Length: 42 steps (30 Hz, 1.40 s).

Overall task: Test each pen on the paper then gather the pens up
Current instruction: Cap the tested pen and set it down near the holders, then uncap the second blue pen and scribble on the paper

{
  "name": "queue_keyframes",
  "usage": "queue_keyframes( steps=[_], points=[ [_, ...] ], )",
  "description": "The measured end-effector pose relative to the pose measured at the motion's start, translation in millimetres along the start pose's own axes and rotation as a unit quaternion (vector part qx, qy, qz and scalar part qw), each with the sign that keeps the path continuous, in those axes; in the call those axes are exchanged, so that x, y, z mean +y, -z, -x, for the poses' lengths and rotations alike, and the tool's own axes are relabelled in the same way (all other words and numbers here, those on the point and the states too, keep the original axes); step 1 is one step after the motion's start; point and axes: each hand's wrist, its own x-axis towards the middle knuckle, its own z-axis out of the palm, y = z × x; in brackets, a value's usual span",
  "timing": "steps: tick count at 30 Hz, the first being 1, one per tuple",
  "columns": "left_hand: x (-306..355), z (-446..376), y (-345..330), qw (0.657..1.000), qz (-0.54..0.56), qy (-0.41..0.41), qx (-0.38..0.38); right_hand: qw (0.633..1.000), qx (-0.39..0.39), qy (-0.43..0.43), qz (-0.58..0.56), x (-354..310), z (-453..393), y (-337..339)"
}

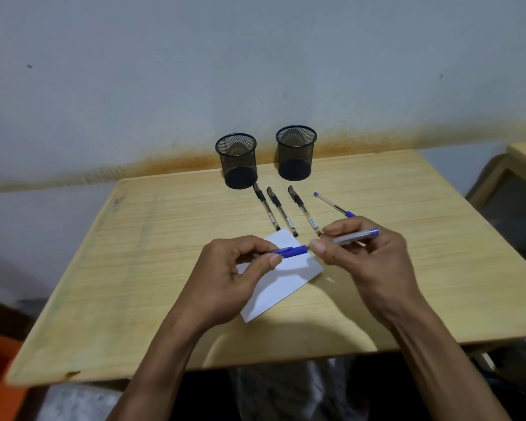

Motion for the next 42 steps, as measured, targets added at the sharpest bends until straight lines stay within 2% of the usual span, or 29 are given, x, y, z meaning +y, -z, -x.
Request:
queue_keyframes(
  steps=[6, 11, 14, 16, 19, 21, 23, 26, 32, 34, 39, 42],
  points=[
    [-2.7, -6.3, 5.3, 0.999, -0.005, 0.022, -0.041, 0.976, -0.072, 0.08, 0.187, -15.2, -3.5, 19.0],
    [1.3, -12.0, 6.1, 0.997, -0.052, 0.014, -0.062, 0.904, -0.097, 0.162, 0.385, -6.6, -2.2, 18.5],
    [0.9, -17.9, -1.3, 0.998, -0.055, 0.016, -0.026, 0.866, -0.107, 0.129, 0.47, -5.9, 0.1, 7.8],
    [-6.5, -20.3, -9.7, 0.997, -0.066, 0.026, 0.03, 0.875, -0.075, 0.096, 0.469, -4.1, -6.1, 5.1],
    [-26.3, -16.8, -22.2, 0.984, -0.159, 0.06, 0.054, 0.899, 0.048, 0.014, 0.436, 7.4, -31.2, 9.6],
    [-42.0, -11.8, -29.3, 0.972, -0.217, 0.077, 0.048, 0.887, 0.084, -0.054, 0.451, 17.4, -54.0, 14.3],
    [-56.6, -9.1, -35.0, 0.962, -0.258, 0.08, 0.044, 0.865, 0.077, -0.086, 0.488, 27.9, -72.1, 15.2],
    [-70.1, -9.9, -39.0, 0.954, -0.284, 0.089, 0.046, 0.838, 0.065, -0.096, 0.533, 45.0, -91.1, 8.8],
    [-74.3, -6.6, -43.8, 0.947, -0.304, 0.089, 0.05, 0.791, 0.102, -0.076, 0.599, 60.9, -110.6, 9.8],
    [-75.4, -6.0, -44.8, 0.945, -0.311, 0.089, 0.046, 0.792, 0.107, -0.075, 0.596, 62.2, -113.8, 16.0],
    [-81.0, -8.3, -45.2, 0.939, -0.332, 0.084, 0.036, 0.831, 0.147, -0.072, 0.532, 56.4, -112.9, 35.7],
    [-84.2, -9.6, -46.1, 0.931, -0.354, 0.082, 0.027, 0.827, 0.157, -0.077, 0.534, 51.4, -114.5, 50.3]
  ],
)
